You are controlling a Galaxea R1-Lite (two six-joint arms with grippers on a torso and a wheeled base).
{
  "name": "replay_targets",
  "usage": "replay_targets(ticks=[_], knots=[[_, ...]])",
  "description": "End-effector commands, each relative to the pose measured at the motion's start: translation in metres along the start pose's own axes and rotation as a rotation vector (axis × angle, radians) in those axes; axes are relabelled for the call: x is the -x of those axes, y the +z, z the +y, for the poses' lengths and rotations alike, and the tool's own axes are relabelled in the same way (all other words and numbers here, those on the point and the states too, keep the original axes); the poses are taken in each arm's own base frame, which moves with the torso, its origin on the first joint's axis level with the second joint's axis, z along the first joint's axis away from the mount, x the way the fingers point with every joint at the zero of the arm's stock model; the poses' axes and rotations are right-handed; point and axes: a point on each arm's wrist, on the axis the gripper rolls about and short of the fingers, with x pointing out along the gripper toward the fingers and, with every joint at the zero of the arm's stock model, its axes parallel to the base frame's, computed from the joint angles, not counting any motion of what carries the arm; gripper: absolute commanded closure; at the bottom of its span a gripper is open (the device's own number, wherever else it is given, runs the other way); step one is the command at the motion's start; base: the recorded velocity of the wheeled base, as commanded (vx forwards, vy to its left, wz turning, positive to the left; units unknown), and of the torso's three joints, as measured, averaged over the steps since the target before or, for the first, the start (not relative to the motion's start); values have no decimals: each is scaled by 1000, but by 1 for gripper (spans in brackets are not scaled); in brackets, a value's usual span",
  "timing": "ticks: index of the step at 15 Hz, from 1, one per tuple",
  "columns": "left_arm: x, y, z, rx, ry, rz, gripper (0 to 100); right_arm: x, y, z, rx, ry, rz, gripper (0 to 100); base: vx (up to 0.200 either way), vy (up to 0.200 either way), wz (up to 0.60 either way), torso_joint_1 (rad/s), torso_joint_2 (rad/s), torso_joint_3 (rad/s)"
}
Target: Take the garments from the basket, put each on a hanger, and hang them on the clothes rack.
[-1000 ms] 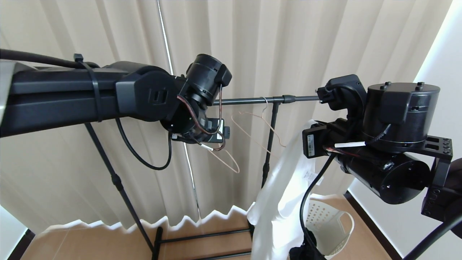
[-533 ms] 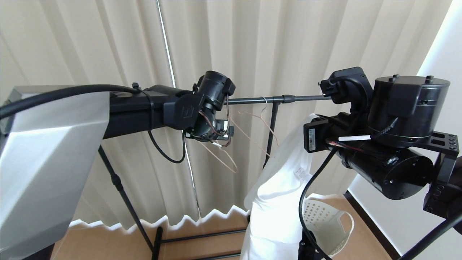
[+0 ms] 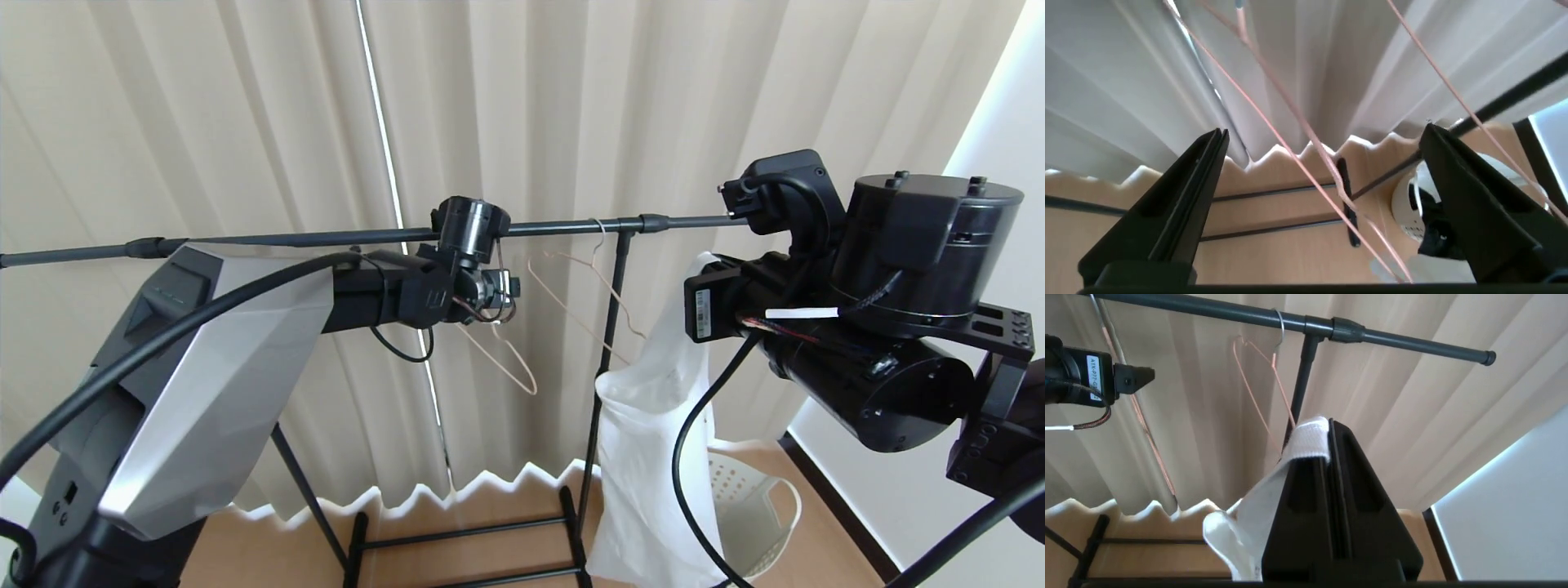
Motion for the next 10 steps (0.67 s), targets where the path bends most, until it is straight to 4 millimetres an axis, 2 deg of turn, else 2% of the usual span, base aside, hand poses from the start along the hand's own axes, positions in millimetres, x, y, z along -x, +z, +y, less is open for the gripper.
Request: replay_targets(ticks=[1, 10], knots=[[-20, -14, 9, 2, 47, 22, 0, -1, -1, 1, 3, 1, 4, 100, 0, 0, 0, 0, 0, 0], [-39, -36, 8, -15, 82, 57, 0, -2, -3, 2, 7, 1, 8, 100, 0, 0, 0, 0, 0, 0]])
